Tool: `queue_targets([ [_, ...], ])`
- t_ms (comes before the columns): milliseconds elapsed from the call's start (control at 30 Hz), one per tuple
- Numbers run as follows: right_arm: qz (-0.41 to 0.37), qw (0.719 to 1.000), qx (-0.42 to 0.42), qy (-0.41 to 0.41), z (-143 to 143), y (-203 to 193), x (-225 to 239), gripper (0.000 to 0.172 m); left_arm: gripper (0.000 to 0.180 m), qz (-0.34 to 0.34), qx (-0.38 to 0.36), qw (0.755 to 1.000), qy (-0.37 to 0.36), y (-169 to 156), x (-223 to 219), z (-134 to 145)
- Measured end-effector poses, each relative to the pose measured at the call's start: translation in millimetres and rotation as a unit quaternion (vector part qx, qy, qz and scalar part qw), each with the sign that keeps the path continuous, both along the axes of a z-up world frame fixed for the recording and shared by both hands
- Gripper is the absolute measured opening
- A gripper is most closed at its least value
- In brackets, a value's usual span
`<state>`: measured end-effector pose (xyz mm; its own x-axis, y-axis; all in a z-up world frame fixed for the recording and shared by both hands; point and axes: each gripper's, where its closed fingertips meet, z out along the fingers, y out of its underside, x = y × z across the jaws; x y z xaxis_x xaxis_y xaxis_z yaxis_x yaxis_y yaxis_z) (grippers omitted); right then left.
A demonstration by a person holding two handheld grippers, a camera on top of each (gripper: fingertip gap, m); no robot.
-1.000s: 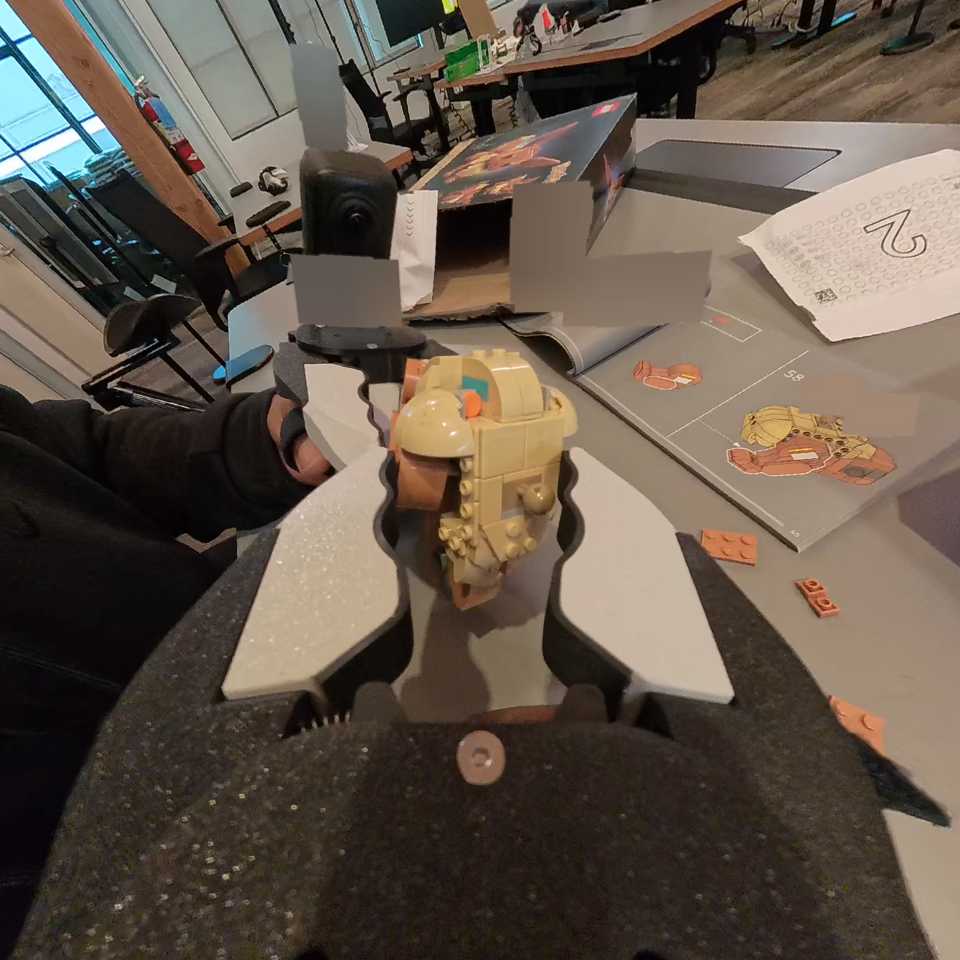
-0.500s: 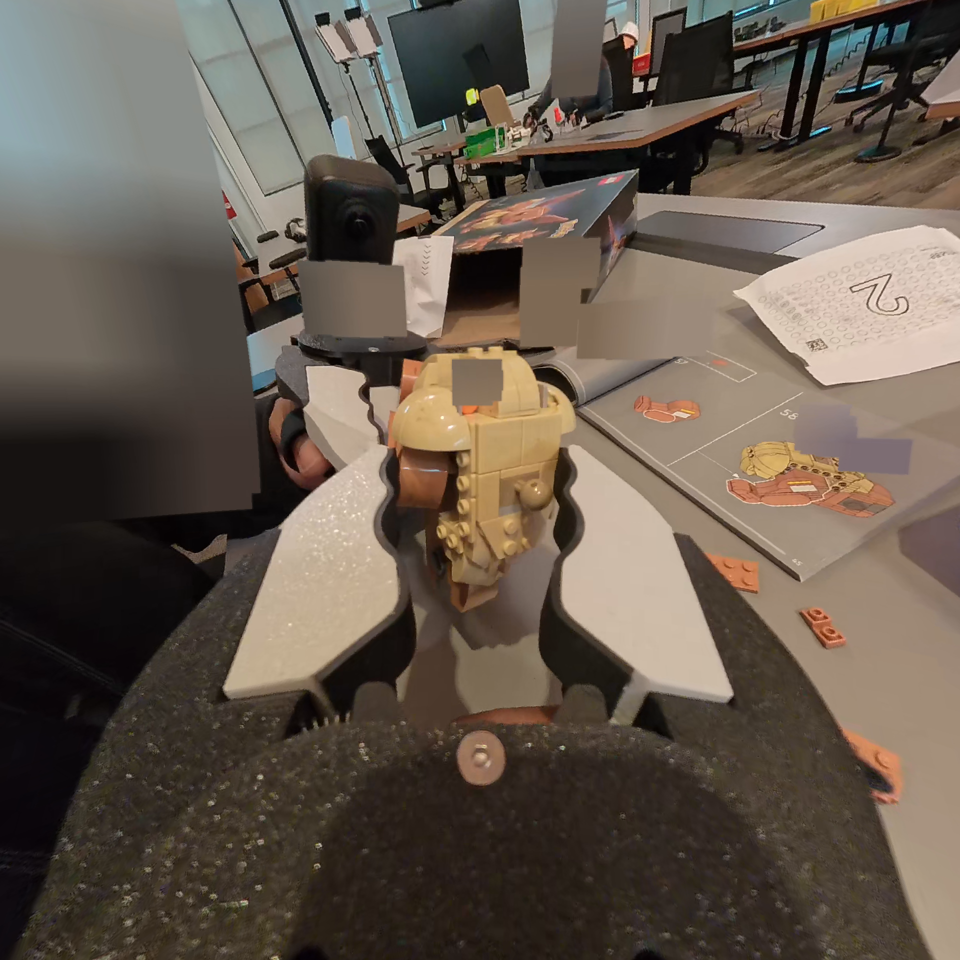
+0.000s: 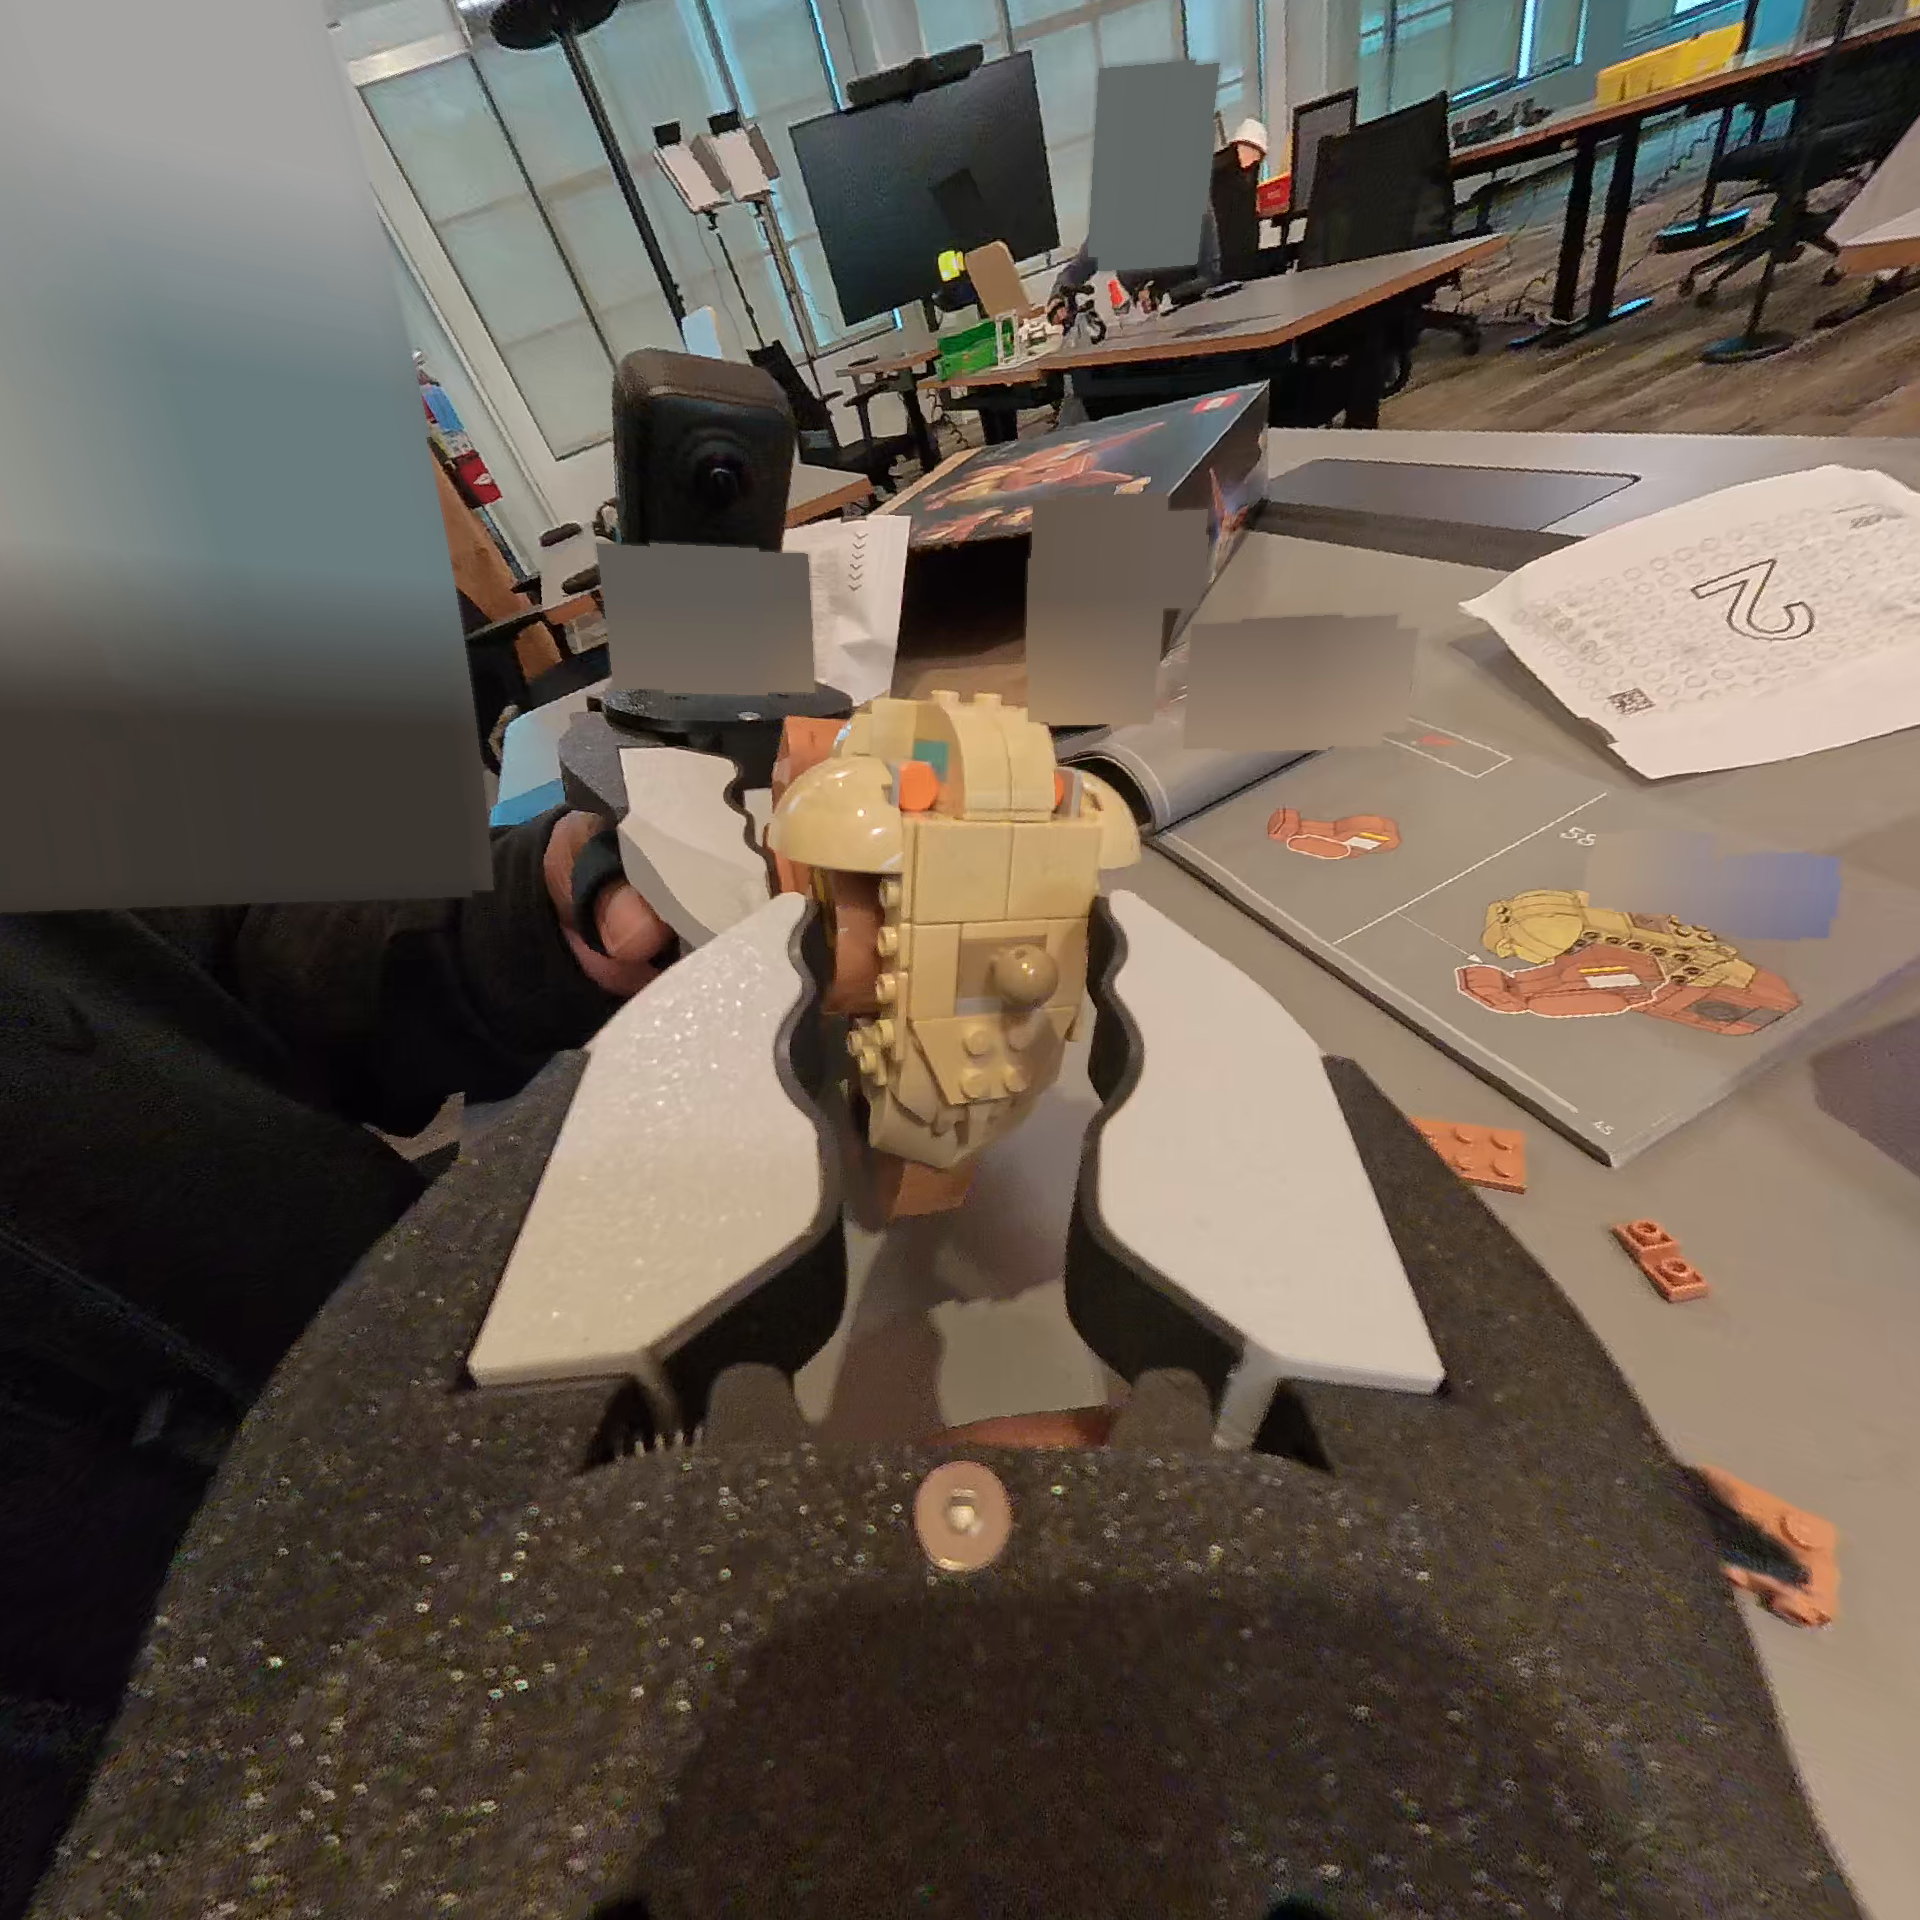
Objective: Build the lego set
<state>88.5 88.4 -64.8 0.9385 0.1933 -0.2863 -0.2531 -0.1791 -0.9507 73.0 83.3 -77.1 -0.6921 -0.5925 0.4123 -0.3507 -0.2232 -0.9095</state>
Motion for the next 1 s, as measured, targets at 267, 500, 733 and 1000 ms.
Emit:
queue_targets([
  [267,0.004,0.999,0.002,0.031,-1.8,-1.5,3.3,0.049,0.04,0.015,0.031,0.999,0.007,-3.4,2.2,-3.7],
  [500,-0.011,0.995,-0.029,0.095,-15.6,3.1,17.0,0.048,0.044,0.029,0.046,0.997,0.049,3.7,3.1,-17.8],
  [733,-0.001,0.993,-0.09,0.073,-30.9,7.3,17.7,0.048,0.042,0.069,0.08,0.993,0.044,26.7,1.4,-22.9],
  [1000,0.006,0.991,-0.13,-0.008,-35.4,14.3,13.9,0.047,0.027,0.082,0.149,0.985,0.025,36.6,-2.9,-30.7],
])
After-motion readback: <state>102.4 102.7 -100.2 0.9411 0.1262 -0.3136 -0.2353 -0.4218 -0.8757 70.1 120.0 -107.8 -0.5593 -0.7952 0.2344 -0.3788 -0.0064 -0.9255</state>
